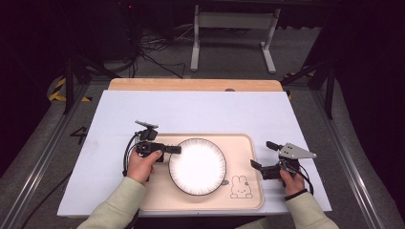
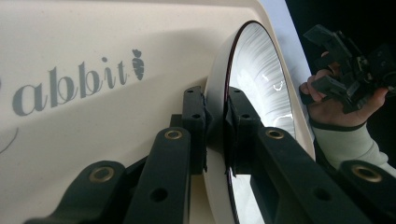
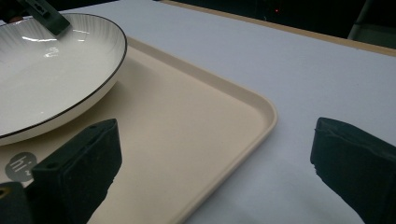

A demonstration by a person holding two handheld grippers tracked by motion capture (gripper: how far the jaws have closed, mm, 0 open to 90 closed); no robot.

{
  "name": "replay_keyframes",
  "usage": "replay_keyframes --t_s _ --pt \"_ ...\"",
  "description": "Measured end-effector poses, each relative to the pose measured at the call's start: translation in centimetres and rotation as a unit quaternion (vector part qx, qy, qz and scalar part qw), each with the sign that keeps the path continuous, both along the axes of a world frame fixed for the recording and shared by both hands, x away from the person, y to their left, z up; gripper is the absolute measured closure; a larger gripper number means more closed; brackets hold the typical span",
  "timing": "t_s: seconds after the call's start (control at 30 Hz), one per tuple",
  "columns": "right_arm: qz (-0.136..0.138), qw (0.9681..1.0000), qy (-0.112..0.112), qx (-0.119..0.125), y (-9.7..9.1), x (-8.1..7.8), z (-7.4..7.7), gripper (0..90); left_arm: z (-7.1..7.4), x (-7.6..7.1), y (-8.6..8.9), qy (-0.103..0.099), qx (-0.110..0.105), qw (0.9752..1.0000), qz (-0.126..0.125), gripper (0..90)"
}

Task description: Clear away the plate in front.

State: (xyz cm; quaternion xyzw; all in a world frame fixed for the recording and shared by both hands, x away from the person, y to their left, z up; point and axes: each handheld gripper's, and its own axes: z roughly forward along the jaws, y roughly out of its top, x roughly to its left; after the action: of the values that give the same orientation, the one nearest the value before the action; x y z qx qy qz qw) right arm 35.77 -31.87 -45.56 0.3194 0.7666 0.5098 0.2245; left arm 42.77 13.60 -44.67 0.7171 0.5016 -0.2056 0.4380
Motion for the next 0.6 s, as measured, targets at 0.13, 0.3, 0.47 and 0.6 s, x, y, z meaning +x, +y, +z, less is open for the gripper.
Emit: replay_keyframes --t_s 0.13,0.3,0.47,0.6 --pt "0.001 1.0000 -0.001 0.000 0.0 0.0 0.0 2.6 -0.4 0.2 -0.1 0.001 0.004 1.0000 0.004 81.2" --pt "-0.001 1.0000 -0.001 0.000 0.0 0.0 0.0 2.6 -0.8 0.3 -0.1 -0.004 0.010 0.9999 0.005 81.7" --pt "0.000 1.0000 -0.001 -0.001 0.0 0.0 0.0 2.6 -1.3 0.5 -0.2 -0.003 0.012 0.9999 0.007 82.3" --pt "-0.001 1.0000 -0.001 0.000 0.0 0.0 0.0 2.6 -1.4 0.6 -0.3 -0.004 0.016 0.9998 0.008 82.4"
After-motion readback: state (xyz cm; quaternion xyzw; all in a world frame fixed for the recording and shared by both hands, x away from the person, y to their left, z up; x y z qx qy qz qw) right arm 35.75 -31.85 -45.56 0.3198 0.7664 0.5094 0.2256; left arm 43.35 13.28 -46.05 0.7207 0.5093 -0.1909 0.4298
